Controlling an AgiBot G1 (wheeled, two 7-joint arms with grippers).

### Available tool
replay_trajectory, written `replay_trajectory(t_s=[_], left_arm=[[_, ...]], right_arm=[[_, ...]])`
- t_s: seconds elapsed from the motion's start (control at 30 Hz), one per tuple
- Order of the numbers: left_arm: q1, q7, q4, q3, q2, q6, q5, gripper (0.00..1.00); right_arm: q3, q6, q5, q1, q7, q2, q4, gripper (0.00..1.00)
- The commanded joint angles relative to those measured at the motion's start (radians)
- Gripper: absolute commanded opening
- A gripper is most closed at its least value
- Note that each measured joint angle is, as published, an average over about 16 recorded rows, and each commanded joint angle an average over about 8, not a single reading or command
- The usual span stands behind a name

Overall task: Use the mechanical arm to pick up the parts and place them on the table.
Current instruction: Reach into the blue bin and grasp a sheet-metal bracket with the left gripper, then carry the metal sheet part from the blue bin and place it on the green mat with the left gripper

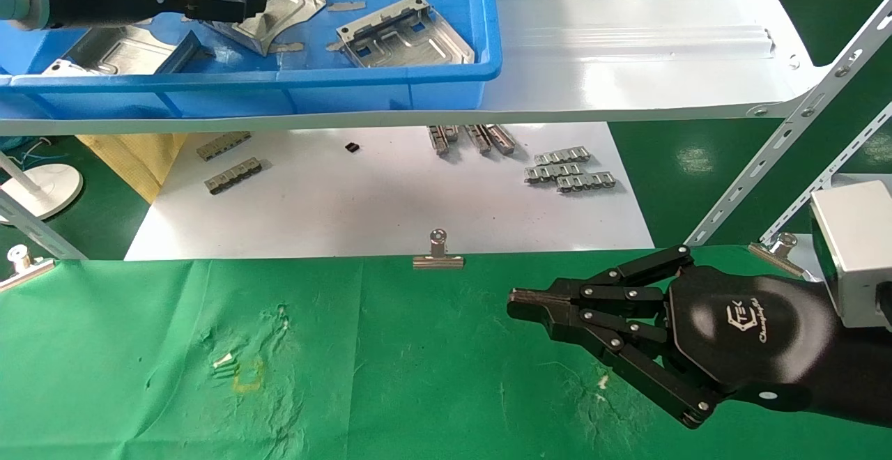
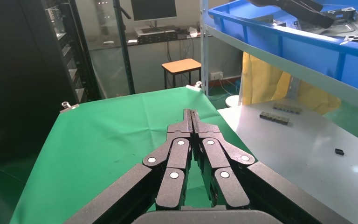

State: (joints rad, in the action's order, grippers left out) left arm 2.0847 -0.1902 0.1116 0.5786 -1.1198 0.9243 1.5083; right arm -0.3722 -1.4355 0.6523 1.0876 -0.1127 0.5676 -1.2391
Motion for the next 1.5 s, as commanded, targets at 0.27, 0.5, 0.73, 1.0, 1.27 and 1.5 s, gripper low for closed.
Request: replay_trajectory(t_s=[0.27,0.5,0.73,1.0,1.27,1.5], left_arm=[[0.025,0.02,-0.062,0.004,-0.019,-0.015,0.007,0.0],[0.037,0.037,-0.08,0.01,-0.024,-0.002,0.015,0.0],[0.05,0.049,-0.089,0.016,-0.027,0.017,0.024,0.0],[0.063,0.051,-0.101,0.023,-0.025,0.021,0.035,0.0],[0.07,0.063,-0.094,0.004,-0.012,0.058,0.007,0.0],[0.086,0.112,-0.06,-0.033,0.02,0.209,-0.05,0.0]], right_arm=[[0.0,0.0,0.0,0.0,0.0,0.0,0.0,0.0],[0.0,0.0,0.0,0.0,0.0,0.0,0.0,0.0],[0.0,0.0,0.0,0.0,0.0,0.0,0.0,0.1],[0.0,0.0,0.0,0.0,0.0,0.0,0.0,0.94],[0.0,0.0,0.0,0.0,0.0,0.0,0.0,1.0],[0.0,0.0,0.0,0.0,0.0,0.0,0.0,1.0]])
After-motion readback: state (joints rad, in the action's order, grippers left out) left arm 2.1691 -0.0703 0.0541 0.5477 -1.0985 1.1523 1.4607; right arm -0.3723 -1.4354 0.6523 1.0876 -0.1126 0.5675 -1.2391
